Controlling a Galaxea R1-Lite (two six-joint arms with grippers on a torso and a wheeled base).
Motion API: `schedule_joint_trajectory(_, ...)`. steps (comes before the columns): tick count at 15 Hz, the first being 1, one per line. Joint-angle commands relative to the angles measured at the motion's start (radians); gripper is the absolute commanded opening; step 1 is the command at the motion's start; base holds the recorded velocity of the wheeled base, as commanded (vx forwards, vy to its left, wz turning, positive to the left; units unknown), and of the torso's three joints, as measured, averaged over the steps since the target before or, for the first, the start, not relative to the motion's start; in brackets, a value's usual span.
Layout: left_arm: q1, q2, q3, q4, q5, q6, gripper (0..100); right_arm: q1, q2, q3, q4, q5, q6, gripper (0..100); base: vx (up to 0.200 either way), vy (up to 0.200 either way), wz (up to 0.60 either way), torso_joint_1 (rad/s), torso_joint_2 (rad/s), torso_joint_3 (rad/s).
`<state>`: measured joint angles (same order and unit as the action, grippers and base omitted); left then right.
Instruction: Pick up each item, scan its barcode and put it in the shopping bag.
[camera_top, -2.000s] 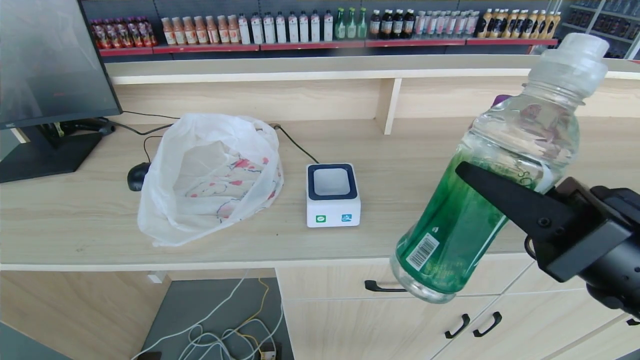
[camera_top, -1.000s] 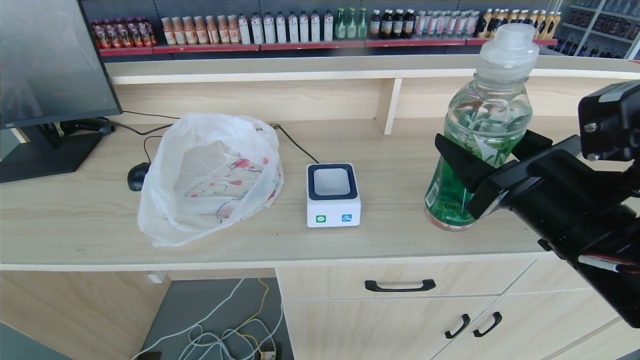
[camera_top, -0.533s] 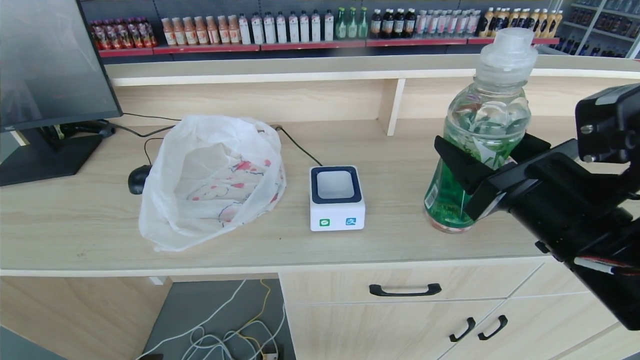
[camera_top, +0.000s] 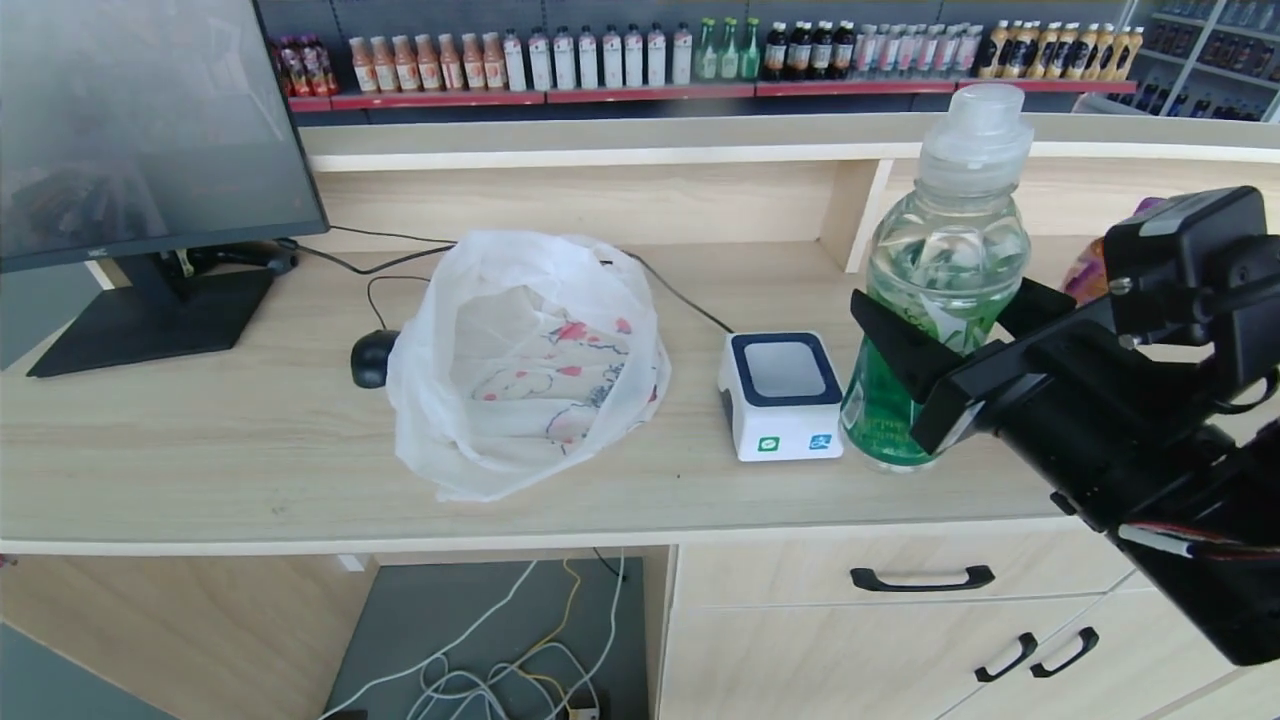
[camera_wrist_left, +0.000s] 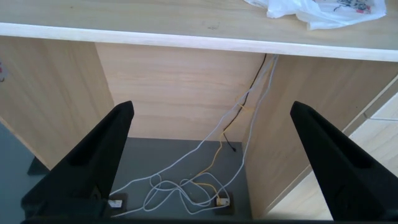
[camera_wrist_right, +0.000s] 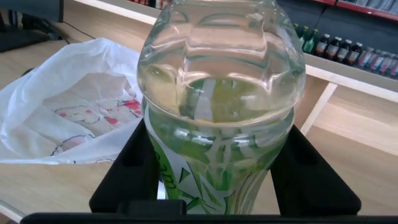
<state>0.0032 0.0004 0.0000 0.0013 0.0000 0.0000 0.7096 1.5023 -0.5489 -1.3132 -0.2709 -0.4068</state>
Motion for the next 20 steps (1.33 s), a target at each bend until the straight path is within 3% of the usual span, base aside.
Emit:
schedule_joint_trajectory(1, 0.0, 0.0, 0.0, 0.0, 0.0, 0.0, 100, 0.001, 0.006, -0.003, -0.001, -0.001, -0.007, 0, 0.0, 0.0, 0.0, 0.0, 0.0, 0.0)
schedule_joint_trajectory(6, 0.0, 0.0, 0.0, 0.0, 0.0, 0.0, 100, -0.016, 0.006, -0.017, -0.004, -0.05, -0.017, 0, 0.0, 0.0, 0.0, 0.0, 0.0, 0.0)
schedule_joint_trajectory(10, 0.0, 0.0, 0.0, 0.0, 0.0, 0.0, 100, -0.032, 0.01, -0.083, 0.012, -0.192, -0.185, 0, 0.0, 0.0, 0.0, 0.0, 0.0, 0.0)
schedule_joint_trajectory(15, 0.0, 0.0, 0.0, 0.0, 0.0, 0.0, 100, -0.019, 0.018, -0.273, 0.218, -0.179, -0.406, 0, 0.0, 0.0, 0.0, 0.0, 0.0, 0.0)
schedule_joint_trajectory(20, 0.0, 0.0, 0.0, 0.0, -0.002, 0.0, 100, -0.019, 0.035, -0.376, 0.333, -0.064, -0.622, 0, 0.0, 0.0, 0.0, 0.0, 0.0, 0.0)
